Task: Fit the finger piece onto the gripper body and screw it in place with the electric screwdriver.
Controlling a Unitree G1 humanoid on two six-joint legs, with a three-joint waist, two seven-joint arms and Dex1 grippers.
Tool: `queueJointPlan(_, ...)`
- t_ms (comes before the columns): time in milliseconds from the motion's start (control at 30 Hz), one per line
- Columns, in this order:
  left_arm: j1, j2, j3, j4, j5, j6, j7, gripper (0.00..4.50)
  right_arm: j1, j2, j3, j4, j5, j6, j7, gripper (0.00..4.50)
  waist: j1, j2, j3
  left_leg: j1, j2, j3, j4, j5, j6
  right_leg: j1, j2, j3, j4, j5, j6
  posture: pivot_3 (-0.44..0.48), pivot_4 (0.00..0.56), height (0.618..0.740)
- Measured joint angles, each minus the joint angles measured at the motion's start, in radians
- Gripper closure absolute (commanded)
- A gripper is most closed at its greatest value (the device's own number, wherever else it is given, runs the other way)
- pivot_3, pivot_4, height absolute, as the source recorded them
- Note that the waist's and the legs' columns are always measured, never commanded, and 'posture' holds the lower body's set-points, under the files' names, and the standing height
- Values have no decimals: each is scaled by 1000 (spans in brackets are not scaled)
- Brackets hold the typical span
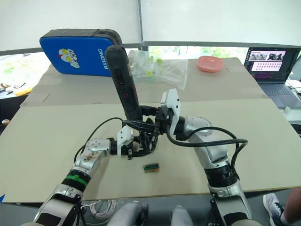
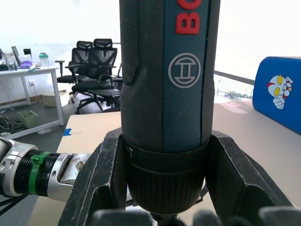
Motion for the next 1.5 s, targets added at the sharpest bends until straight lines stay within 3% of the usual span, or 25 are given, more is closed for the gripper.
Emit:
queueJointPlan(1067, 5, 0, -2, 0, 2, 4, 11, 2199, 31, -18, 24, 4, -4, -48, -12, 2592, -1, 0, -6, 7, 0, 0, -2, 0, 0, 7, -1, 0, -2, 0, 0, 0, 150, 740)
queueJointPlan(1500, 7, 1, 2, -3, 0, 2, 22, 2199, 2, 10, -49, 15, 99, 55, -28, 2592, 1, -1, -6, 5, 0, 0, -3, 0, 0, 5, -1, 0, -4, 0, 0, 0, 150, 740)
